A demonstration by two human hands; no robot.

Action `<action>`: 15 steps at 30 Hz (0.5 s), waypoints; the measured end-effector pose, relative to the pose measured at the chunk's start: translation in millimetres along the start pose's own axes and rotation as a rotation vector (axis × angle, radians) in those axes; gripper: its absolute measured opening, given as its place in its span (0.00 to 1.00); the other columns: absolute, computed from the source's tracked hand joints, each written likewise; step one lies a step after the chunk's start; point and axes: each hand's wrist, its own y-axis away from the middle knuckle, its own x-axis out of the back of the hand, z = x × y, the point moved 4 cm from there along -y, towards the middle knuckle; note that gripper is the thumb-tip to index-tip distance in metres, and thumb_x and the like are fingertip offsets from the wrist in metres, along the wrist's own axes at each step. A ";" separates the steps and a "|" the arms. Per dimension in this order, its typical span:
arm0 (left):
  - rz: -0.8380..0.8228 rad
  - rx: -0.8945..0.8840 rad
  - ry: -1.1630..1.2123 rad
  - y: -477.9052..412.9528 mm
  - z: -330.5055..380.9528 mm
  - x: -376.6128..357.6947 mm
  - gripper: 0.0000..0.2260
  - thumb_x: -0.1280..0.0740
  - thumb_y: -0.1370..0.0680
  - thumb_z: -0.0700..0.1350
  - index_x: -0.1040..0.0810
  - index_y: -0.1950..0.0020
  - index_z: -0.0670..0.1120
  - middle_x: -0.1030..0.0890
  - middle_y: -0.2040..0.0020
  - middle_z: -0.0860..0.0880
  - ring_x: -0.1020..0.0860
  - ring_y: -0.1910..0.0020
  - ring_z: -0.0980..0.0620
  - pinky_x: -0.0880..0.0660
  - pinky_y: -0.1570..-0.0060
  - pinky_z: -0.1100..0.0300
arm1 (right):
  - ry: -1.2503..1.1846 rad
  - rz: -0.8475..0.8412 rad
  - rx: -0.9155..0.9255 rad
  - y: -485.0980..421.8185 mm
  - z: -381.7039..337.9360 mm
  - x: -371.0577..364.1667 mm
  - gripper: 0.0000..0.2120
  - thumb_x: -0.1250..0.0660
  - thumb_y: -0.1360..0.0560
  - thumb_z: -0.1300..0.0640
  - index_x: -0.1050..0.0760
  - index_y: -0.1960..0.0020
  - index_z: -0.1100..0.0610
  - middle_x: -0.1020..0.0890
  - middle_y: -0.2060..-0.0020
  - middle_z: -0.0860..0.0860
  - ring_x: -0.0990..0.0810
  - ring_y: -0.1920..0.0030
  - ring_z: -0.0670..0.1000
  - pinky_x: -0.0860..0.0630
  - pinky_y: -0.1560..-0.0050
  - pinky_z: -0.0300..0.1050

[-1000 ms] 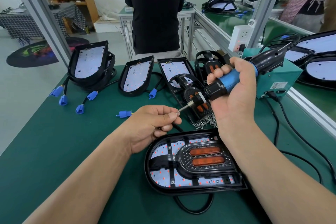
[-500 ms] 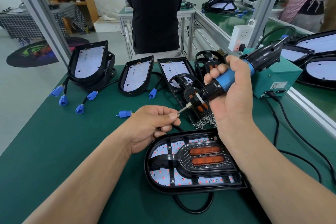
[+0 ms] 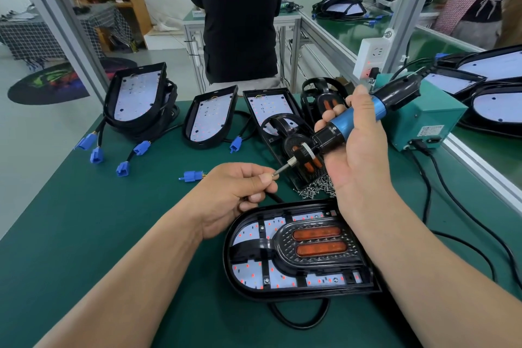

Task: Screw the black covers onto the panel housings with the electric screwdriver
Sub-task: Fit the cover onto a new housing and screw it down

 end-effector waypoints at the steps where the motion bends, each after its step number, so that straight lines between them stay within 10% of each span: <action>1: -0.009 0.001 0.000 0.4 0.0 0.4 0.10 0.30 0.19 0.37 0.18 0.39 0.36 0.17 0.57 0.45 0.30 0.68 0.57 0.33 0.73 0.70 | -0.011 0.011 -0.009 -0.6 0.0 1.6 0.14 0.28 0.18 0.50 0.28 0.42 0.58 0.23 0.60 0.52 0.21 0.62 0.50 0.22 0.56 0.46; 9: -0.055 -0.014 -0.142 7.5 3.4 -1.8 0.15 0.27 0.22 0.52 0.13 0.42 0.43 0.19 0.57 0.49 0.31 0.65 0.56 0.33 0.66 0.66 | -0.146 0.063 -0.043 -5.9 -13.8 18.1 0.11 0.27 0.19 0.52 0.27 0.48 0.57 0.23 0.63 0.51 0.23 0.65 0.50 0.21 0.59 0.46; 15: -0.122 -0.072 -0.498 16.7 6.9 -16.7 0.13 0.23 0.25 0.56 0.11 0.48 0.48 0.11 0.50 0.44 0.14 0.52 0.50 0.18 0.44 0.52 | -0.197 0.001 -0.028 3.4 -44.5 29.5 0.09 0.28 0.19 0.53 0.25 0.49 0.57 0.24 0.64 0.50 0.22 0.66 0.49 0.21 0.60 0.44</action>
